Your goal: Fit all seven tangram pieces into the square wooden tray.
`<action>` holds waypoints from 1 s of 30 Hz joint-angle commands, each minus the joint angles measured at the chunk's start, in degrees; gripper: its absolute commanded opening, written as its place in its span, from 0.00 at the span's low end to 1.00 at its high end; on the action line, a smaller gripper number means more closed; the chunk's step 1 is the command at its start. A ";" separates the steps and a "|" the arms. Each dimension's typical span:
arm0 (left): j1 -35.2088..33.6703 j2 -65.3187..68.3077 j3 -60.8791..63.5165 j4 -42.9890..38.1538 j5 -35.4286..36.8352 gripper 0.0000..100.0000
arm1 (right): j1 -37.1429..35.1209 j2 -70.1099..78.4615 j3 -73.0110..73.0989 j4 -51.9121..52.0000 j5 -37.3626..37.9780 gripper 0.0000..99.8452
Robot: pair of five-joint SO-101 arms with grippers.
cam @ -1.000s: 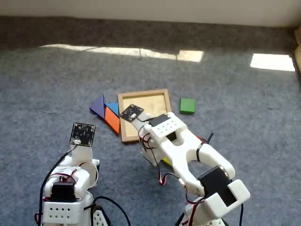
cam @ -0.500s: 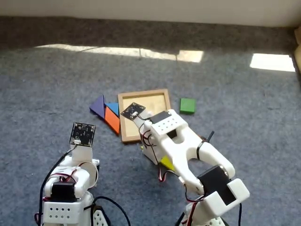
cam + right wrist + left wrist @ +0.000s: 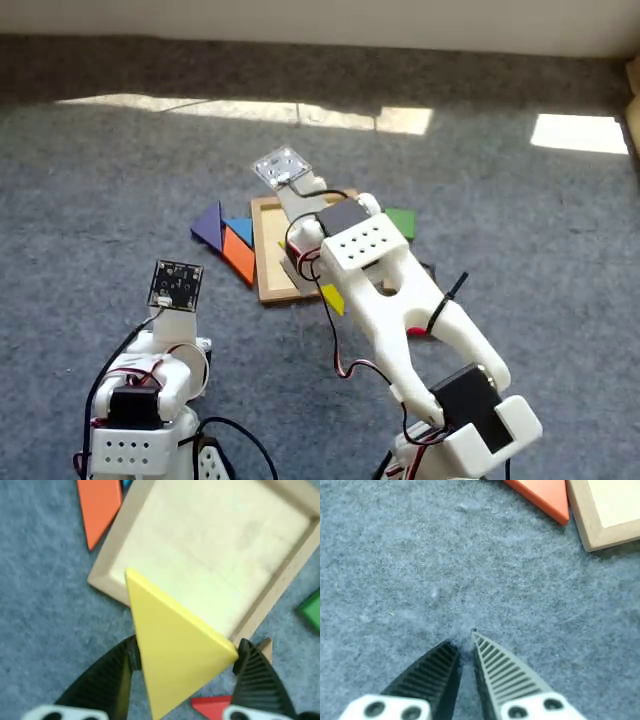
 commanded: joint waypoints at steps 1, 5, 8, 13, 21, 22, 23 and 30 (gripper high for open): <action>-0.48 -1.27 1.19 0.18 -0.18 0.01 | 0.48 -3.03 -4.62 -6.55 -5.89 0.21; -0.48 -1.27 1.19 0.18 -0.18 0.01 | 0.13 1.98 -5.05 -12.88 -11.52 0.21; -0.48 -1.27 1.19 0.18 -0.18 0.01 | 0.13 6.90 -5.05 -18.59 -15.74 0.21; -0.48 -1.27 1.19 0.18 -0.18 0.01 | 0.13 11.38 -5.14 -24.57 -20.92 0.21; -0.48 -1.27 1.19 0.18 -0.18 0.01 | -0.75 14.90 -5.41 -28.09 -28.84 0.21; -0.48 -1.27 1.19 0.18 -0.18 0.01 | -1.10 15.43 -6.02 -27.91 -29.36 0.22; -0.48 -1.27 1.19 0.18 -0.18 0.01 | -1.27 15.96 -6.20 -27.74 -29.71 0.24; -0.48 -1.27 1.19 0.18 -0.18 0.01 | -3.56 18.77 -14.46 -16.75 -28.57 0.38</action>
